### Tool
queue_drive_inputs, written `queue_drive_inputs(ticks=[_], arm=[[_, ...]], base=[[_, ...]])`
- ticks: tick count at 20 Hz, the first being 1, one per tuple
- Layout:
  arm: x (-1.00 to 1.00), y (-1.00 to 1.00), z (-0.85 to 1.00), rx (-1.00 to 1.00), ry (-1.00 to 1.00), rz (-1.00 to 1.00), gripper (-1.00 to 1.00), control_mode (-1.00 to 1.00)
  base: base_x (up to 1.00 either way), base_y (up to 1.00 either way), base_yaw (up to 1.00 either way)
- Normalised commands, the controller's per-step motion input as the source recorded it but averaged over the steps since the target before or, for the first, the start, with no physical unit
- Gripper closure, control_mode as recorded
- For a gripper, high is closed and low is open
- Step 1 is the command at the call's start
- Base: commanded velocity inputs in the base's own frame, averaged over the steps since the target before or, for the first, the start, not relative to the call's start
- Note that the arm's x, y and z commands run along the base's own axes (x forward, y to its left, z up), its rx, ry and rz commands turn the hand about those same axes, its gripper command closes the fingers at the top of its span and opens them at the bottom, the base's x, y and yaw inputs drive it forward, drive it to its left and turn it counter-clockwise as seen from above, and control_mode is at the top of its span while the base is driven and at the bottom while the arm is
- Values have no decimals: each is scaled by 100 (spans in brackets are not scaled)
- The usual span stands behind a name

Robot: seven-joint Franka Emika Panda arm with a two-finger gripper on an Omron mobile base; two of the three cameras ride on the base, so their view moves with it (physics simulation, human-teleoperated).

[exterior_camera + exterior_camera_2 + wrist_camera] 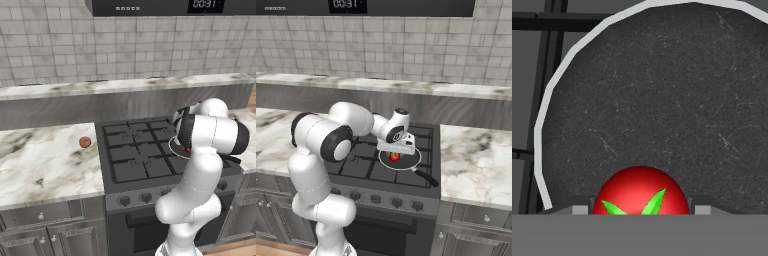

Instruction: Place the pan on the front right burner on the stove. Then place the tomato and the onion in the pan and turn on the front right burner.

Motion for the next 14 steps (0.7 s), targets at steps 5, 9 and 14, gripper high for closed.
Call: queue_drive_inputs(ticks=[5, 9, 14], arm=[[0, 0, 0, 0, 0, 0, -100, -100], [0, 0, 0, 0, 0, 0, -100, -100], [0, 0, 0, 0, 0, 0, -100, -100]], base=[[0, 0, 0], [0, 0, 0], [0, 0, 0]])
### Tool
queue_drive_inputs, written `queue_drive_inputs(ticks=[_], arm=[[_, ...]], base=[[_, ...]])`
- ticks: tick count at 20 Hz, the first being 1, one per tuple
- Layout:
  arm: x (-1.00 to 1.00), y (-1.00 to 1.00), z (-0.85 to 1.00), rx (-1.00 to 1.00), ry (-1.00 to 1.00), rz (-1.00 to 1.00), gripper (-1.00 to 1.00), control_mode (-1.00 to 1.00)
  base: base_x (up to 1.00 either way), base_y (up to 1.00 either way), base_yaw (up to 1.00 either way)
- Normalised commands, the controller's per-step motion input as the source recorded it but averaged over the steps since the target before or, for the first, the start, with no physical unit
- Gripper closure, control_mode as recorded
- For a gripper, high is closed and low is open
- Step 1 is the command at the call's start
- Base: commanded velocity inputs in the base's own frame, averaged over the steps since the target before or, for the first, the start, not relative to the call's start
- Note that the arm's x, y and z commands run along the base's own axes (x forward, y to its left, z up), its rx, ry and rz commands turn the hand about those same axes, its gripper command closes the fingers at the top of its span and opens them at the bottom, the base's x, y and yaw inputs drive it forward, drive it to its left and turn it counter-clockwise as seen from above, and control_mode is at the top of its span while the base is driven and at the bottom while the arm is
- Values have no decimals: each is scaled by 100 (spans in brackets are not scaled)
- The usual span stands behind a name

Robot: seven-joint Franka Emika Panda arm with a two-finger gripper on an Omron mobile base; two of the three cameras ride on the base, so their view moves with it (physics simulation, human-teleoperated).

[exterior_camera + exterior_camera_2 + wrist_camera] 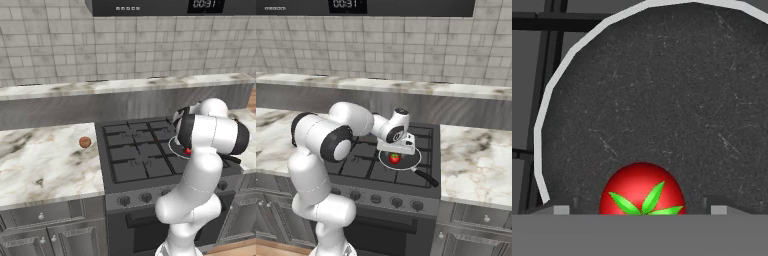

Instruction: Place the pan on the front right burner on the stove. Then place the tomato and the onion in the pan and turn on the front right burner.

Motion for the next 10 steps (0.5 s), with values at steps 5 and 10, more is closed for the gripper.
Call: queue_drive_inputs(ticks=[5, 10], arm=[[-1, 0, 2, 0, -2, 0, -100, -100], [-29, 0, 40, 0, -10, 0, -100, -100]], base=[[0, 0, 0], [0, 0, 0]])
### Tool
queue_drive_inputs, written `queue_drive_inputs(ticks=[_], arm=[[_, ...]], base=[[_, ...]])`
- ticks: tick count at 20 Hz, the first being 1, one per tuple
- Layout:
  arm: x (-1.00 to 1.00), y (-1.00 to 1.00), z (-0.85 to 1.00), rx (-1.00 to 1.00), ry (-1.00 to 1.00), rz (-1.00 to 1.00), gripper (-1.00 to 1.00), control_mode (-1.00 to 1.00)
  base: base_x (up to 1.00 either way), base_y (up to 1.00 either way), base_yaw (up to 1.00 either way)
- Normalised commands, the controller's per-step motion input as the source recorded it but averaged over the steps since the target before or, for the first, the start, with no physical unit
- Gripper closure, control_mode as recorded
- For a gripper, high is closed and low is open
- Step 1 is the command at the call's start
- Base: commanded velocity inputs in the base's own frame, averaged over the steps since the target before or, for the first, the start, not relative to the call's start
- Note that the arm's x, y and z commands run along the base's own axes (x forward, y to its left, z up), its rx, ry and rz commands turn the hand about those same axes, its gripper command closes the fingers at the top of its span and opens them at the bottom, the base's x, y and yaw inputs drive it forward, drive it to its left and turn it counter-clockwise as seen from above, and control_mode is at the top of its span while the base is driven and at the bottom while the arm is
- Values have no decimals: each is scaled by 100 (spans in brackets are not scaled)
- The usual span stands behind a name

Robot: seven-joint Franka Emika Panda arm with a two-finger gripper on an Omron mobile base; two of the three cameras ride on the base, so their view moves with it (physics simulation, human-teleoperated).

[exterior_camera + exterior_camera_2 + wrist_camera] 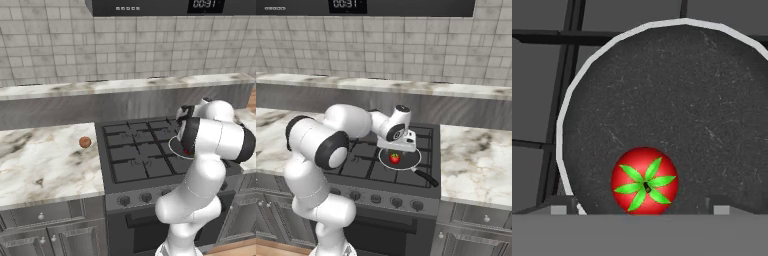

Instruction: Place the pan on the front right burner on the stove. Then place the tomato and the onion in the pan and turn on the front right burner.

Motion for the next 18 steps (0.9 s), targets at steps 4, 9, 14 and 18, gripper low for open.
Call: queue_drive_inputs(ticks=[4, 9, 14, 18], arm=[[-37, 0, 45, 0, -8, 0, -100, -100], [-37, 15, 31, 0, -3, 0, -100, -100], [-33, 31, 22, 0, -1, 0, -100, -100], [-36, 38, 19, 0, -1, 0, -100, -100]], base=[[0, 0, 0], [0, 0, 0], [0, 0, 0], [0, 0, 0]])
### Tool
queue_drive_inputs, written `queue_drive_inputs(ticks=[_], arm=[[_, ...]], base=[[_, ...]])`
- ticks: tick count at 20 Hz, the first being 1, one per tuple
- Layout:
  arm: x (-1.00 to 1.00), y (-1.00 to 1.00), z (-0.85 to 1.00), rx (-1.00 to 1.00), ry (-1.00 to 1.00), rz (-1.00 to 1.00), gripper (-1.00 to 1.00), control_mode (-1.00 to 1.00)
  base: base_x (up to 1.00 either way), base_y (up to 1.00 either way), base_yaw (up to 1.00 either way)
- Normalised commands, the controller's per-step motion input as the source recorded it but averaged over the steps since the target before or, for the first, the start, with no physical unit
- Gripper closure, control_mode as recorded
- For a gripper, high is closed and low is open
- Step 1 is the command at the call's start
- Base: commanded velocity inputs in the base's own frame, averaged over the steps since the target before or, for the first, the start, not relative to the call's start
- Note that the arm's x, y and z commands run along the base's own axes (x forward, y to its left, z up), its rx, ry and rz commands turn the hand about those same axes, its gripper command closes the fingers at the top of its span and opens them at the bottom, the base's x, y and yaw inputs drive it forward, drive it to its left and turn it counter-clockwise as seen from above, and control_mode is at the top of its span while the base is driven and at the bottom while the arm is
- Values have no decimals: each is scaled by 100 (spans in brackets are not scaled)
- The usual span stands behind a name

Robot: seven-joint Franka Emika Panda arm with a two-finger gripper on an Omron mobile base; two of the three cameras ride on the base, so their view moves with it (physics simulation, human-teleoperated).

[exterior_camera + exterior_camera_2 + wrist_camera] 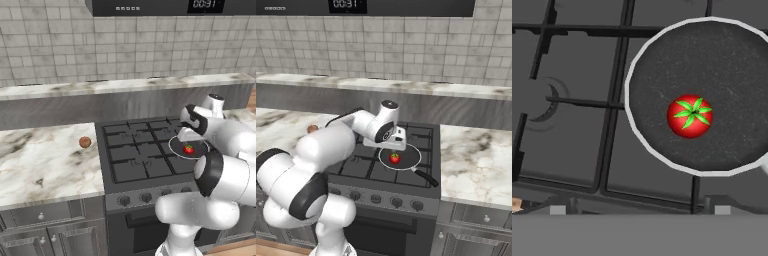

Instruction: Place the pan on the front right burner on the stove. Then place the tomato and the onion in the pan and turn on the front right burner.

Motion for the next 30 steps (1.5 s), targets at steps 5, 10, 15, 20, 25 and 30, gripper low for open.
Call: queue_drive_inputs(ticks=[5, 10, 15, 20, 25, 30], arm=[[-24, 50, 23, -1, -5, 0, -100, -100], [-2, 72, 17, -4, -7, -6, -100, -100], [0, 88, 16, -5, -6, -9, -100, -100], [10, 97, 1, -2, -6, -14, -100, -100], [30, 69, 0, 0, -3, -19, -100, -100], [37, 48, 8, 5, -3, -21, -100, -100]], base=[[0, 0, 0], [0, 0, 0], [0, 0, 0], [0, 0, 0], [0, 0, 0], [0, 0, 0]])
